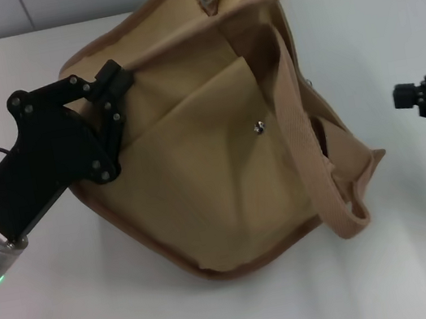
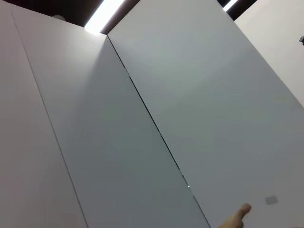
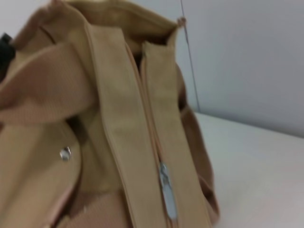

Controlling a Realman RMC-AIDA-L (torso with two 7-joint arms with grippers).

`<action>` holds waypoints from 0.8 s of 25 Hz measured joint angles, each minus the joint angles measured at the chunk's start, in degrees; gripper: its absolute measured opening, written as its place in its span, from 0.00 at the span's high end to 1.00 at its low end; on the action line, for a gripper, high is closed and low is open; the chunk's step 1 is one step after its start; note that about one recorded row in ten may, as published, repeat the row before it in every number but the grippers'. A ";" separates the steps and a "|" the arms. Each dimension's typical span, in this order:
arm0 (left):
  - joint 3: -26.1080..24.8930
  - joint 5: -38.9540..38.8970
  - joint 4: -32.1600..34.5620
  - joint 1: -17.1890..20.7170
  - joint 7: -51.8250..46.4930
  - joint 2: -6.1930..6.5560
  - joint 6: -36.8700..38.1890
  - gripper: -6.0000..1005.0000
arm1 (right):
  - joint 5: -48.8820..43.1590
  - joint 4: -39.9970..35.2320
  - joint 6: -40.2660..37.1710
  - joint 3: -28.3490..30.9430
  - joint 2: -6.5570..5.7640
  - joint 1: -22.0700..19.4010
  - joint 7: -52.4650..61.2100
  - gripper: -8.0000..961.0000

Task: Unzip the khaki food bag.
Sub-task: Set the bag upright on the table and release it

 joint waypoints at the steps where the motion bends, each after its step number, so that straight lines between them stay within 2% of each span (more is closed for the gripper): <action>1: 0.20 0.01 0.00 -0.07 -0.01 0.00 0.00 0.94 | 0.15 0.00 -0.11 0.23 0.35 0.19 -0.16 0.93; 6: 1.28 0.25 -0.04 -0.27 -0.01 0.00 -0.04 0.94 | 0.24 -0.07 0.24 0.99 2.14 2.19 -1.30 0.90; 10: 1.71 0.30 -0.12 -0.32 -0.05 0.00 -0.08 0.94 | -0.01 0.60 0.30 0.46 2.44 4.01 -1.37 0.88; 16: 1.78 0.36 -0.18 -0.34 -0.10 0.00 -0.10 0.94 | -1.81 3.38 1.33 -0.84 2.28 6.60 -1.52 0.69; 18: 1.78 0.37 -0.18 -0.38 -0.10 0.00 -0.15 0.94 | -3.31 4.10 1.86 -1.07 2.28 7.47 -1.51 0.54; 20: 1.77 0.38 -0.18 -0.41 -0.10 0.00 -0.15 0.95 | -5.67 4.79 2.35 -1.12 2.55 8.66 -1.46 0.54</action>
